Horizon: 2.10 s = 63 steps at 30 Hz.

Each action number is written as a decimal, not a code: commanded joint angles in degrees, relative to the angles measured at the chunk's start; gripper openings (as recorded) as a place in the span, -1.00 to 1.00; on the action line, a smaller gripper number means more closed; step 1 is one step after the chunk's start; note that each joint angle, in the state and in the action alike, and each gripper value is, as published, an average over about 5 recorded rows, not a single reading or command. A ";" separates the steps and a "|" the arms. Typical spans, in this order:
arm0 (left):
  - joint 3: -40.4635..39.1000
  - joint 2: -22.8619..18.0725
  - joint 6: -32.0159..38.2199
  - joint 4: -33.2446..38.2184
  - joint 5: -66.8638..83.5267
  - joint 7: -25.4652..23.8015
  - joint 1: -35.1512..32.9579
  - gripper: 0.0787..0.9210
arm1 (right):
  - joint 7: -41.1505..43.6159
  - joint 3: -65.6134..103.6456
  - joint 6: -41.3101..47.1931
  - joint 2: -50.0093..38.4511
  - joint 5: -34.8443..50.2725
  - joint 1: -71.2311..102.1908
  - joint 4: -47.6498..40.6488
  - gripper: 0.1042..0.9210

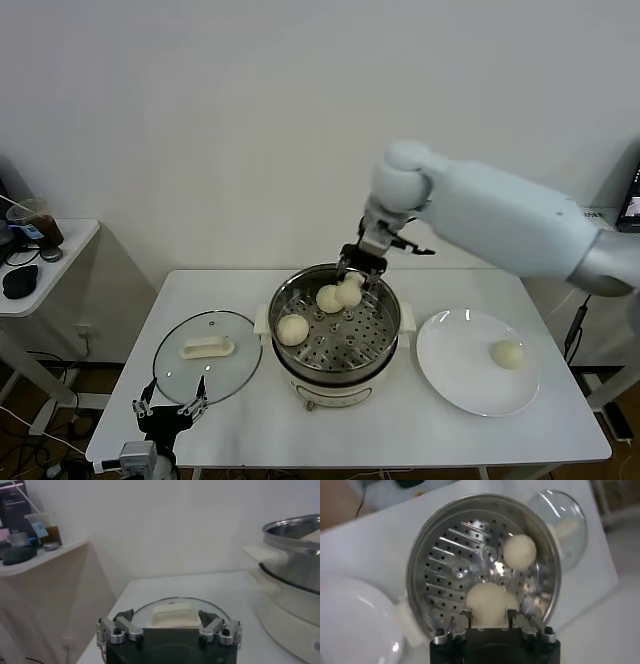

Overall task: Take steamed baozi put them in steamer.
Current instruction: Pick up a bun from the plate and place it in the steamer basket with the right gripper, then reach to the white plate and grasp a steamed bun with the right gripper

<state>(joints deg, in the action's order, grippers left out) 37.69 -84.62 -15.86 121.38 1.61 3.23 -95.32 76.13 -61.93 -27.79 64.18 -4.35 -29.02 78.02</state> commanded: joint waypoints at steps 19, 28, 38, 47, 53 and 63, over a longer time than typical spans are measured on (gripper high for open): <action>-0.75 -0.22 -0.17 0.81 0.44 -0.21 -0.14 0.77 | -1.47 -7.92 -6.34 8.03 -6.32 5.40 2.51 -0.17; -0.75 -0.25 -0.27 0.76 0.44 -0.24 -0.11 0.77 | -2.37 -8.64 -4.36 6.80 -4.44 5.27 3.25 -0.05; -1.08 -0.33 -0.49 0.62 0.37 -0.72 0.31 0.77 | -1.77 -5.48 -0.91 2.54 0.27 1.39 5.60 0.63; -0.89 -0.01 -0.53 0.32 0.68 -1.43 0.60 0.77 | -2.00 1.80 19.55 -12.43 13.81 -4.82 7.47 0.76; -0.39 0.98 -1.24 0.24 2.90 -2.09 0.99 0.77 | -4.58 7.40 45.26 -25.99 26.75 -2.27 5.22 0.76; 1.08 1.57 -1.60 -1.27 4.49 -2.16 1.11 0.77 | -0.72 24.85 43.88 -43.21 4.02 25.93 1.69 0.76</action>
<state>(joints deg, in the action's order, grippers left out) 38.33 -83.38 -17.27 120.50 5.05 1.11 -94.12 74.19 -50.95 6.91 35.85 8.08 -20.96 81.28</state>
